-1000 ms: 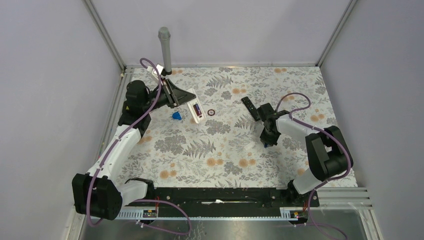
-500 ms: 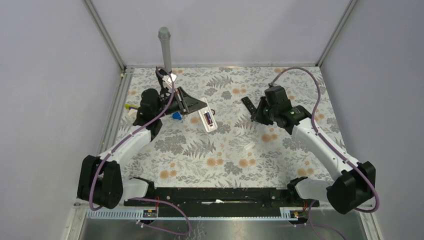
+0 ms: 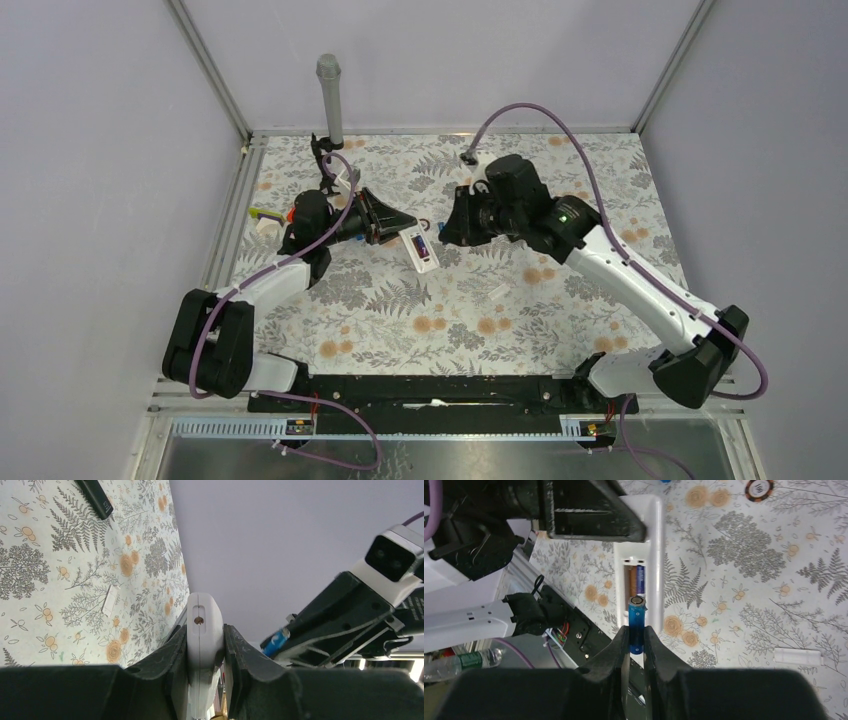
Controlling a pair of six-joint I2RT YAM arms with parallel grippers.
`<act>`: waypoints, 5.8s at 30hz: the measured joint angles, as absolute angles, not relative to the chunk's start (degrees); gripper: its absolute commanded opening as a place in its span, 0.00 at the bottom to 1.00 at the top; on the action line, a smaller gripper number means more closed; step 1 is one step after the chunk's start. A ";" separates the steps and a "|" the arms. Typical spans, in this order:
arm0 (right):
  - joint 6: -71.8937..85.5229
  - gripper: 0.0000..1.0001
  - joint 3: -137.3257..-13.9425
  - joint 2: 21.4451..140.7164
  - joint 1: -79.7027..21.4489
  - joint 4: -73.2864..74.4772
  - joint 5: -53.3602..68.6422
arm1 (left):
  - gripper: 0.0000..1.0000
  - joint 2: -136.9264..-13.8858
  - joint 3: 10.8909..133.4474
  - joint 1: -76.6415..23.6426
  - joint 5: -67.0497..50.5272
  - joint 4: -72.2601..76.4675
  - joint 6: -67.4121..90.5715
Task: Load the batteries into the remote control
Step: Load the battery into the remote control.
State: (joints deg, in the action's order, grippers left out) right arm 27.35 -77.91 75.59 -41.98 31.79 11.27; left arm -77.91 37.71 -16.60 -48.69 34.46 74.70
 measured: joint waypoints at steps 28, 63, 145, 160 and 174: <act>20.95 0.12 -88.88 88.97 -51.81 42.17 6.48 | 0.00 -77.97 36.80 -17.26 -49.69 35.92 75.02; 21.80 0.32 -90.72 90.96 -52.40 42.94 4.10 | 0.00 -77.62 36.80 -17.45 -49.69 35.90 74.72; 54.52 0.38 -63.02 67.72 -49.89 -7.62 4.19 | 0.00 -63.33 35.88 -17.10 -31.35 45.84 108.09; 54.76 0.36 -70.48 72.44 -49.84 3.27 4.45 | 0.00 -63.48 36.40 -16.58 -29.56 42.57 105.32; 54.74 0.46 -78.00 77.01 -49.89 14.87 3.64 | 0.00 -63.46 37.60 -16.53 -28.56 35.77 101.23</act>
